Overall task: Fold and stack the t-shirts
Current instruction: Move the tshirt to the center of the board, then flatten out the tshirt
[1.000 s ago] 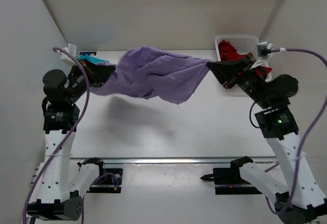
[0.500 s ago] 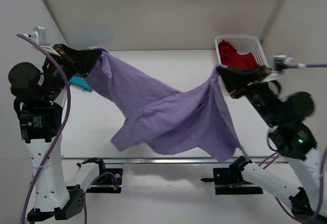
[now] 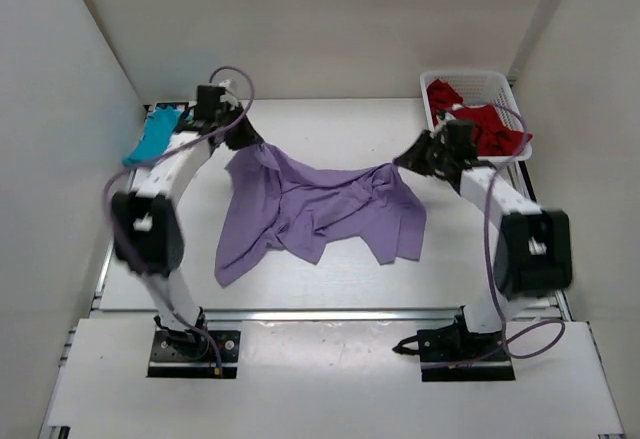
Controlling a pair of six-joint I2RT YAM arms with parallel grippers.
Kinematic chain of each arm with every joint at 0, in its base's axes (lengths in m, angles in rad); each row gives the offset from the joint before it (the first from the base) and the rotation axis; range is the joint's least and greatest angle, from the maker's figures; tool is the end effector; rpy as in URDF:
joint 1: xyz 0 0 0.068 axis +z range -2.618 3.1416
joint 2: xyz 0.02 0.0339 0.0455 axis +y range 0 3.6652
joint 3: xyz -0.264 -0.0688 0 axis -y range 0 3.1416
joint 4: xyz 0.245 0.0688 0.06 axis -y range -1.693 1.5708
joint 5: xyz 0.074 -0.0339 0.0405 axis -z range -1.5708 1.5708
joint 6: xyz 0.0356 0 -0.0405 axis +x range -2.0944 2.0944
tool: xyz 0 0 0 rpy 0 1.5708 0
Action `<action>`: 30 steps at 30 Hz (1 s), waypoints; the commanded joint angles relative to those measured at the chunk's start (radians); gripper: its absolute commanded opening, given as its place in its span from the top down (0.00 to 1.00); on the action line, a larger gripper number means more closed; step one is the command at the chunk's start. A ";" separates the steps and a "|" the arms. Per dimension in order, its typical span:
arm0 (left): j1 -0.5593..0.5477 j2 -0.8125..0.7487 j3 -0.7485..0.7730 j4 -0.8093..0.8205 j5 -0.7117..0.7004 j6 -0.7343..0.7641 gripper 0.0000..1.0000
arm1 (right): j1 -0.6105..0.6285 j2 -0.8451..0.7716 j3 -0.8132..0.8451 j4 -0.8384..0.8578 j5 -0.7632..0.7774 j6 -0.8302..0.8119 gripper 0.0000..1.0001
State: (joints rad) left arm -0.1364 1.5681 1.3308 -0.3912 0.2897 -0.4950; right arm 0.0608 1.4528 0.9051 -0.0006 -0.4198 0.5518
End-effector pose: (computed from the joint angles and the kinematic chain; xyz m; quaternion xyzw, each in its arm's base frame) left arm 0.3543 -0.0589 0.3147 -0.0928 0.8793 -0.2617 0.3870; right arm 0.3187 0.0339 0.2438 0.1084 0.8522 0.3176 0.4015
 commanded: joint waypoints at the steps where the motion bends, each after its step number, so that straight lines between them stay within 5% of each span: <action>1: -0.014 0.339 0.440 -0.126 -0.168 0.078 0.94 | 0.016 0.282 0.377 -0.037 0.012 -0.048 1.00; 4: 0.004 0.630 1.000 -0.410 -0.158 0.101 0.76 | 0.008 0.484 0.752 -0.310 0.033 -0.121 0.94; 6: 0.003 0.661 1.069 -0.451 -0.162 0.108 0.61 | 0.020 0.442 0.773 -0.302 0.134 -0.138 0.73; 8: -0.005 0.490 0.838 -0.288 -0.130 0.111 0.37 | 0.040 0.344 0.625 -0.183 0.171 -0.130 0.54; 9: -0.003 0.433 0.644 -0.181 -0.129 0.098 0.33 | 0.048 0.287 0.542 -0.155 0.174 -0.113 0.47; 11: 0.006 0.200 0.340 -0.013 -0.104 0.057 0.24 | 0.065 0.204 0.423 -0.075 0.180 -0.093 0.46; 16: 0.089 -0.184 -0.355 0.267 -0.029 -0.103 0.45 | 0.120 -0.055 0.062 0.075 0.204 -0.021 0.48; 20: 0.132 -0.414 -0.696 0.356 -0.001 -0.165 0.52 | 0.178 -0.182 -0.113 0.139 0.214 0.010 0.56; 24: 0.133 -0.542 -0.891 0.350 -0.061 -0.194 0.50 | 0.229 -0.288 -0.240 0.125 0.221 -0.013 0.61; 30: 0.283 -0.790 -1.073 0.244 -0.079 -0.223 0.47 | 0.312 -0.462 -0.405 0.106 0.259 -0.012 0.62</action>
State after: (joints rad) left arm 0.1051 0.8852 0.2790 -0.1345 0.2367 -0.6926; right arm 0.3439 1.0508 0.5205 0.0544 -0.2016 0.5388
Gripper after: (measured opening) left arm 0.530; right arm 0.382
